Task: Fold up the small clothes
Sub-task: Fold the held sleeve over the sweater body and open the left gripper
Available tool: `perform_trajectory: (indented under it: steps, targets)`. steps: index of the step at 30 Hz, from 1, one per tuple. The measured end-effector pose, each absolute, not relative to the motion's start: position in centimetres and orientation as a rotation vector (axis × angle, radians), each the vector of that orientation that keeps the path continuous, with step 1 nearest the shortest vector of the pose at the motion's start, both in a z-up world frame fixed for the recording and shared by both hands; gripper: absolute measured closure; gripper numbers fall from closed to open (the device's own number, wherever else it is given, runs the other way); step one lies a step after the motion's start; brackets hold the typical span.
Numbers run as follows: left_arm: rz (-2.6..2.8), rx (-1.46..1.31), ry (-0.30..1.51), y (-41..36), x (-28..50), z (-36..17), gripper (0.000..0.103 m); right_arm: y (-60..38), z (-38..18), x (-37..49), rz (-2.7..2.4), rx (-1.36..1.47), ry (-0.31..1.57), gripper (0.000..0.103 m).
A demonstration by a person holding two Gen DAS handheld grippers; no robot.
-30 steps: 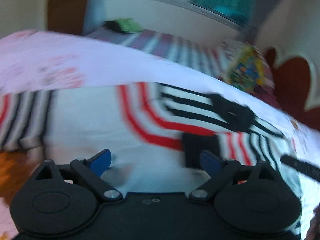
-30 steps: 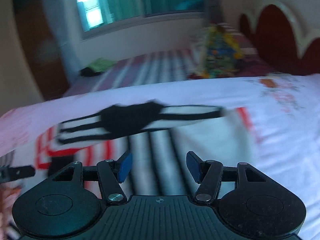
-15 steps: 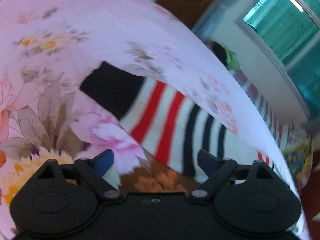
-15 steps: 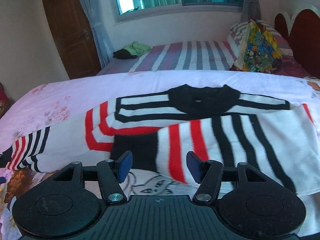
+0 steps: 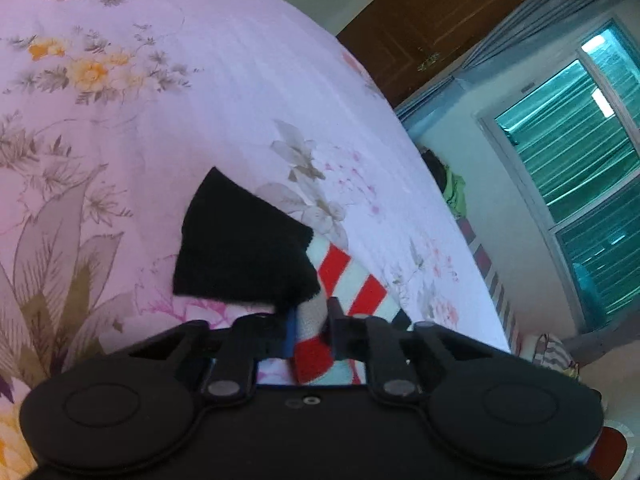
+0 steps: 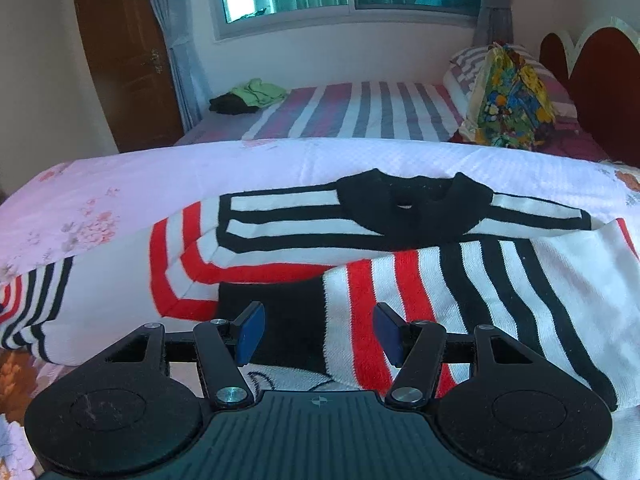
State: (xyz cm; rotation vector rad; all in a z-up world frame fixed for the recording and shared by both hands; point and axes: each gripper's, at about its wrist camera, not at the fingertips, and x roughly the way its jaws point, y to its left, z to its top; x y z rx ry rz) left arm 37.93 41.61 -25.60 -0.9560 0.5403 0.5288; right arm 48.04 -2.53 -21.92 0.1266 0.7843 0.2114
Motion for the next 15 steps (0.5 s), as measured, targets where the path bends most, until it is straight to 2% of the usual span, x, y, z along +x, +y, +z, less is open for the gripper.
perform_trajectory:
  steps: [5,8,15]
  targets:
    - [0.427,-0.833,0.46,39.0,38.5,-22.0,0.093,-2.9,-22.3,48.4,0.185,0.109,0.77,0.044]
    - [0.261,-0.736,0.433,35.3,40.4,-18.6,0.093,-2.3,-24.8,49.4,0.181,0.044,0.85,0.044]
    - [-0.142,-0.592,0.469,21.6,46.1,-13.9,0.095,-6.8,-21.6,47.9,0.188,0.223,0.773,0.044]
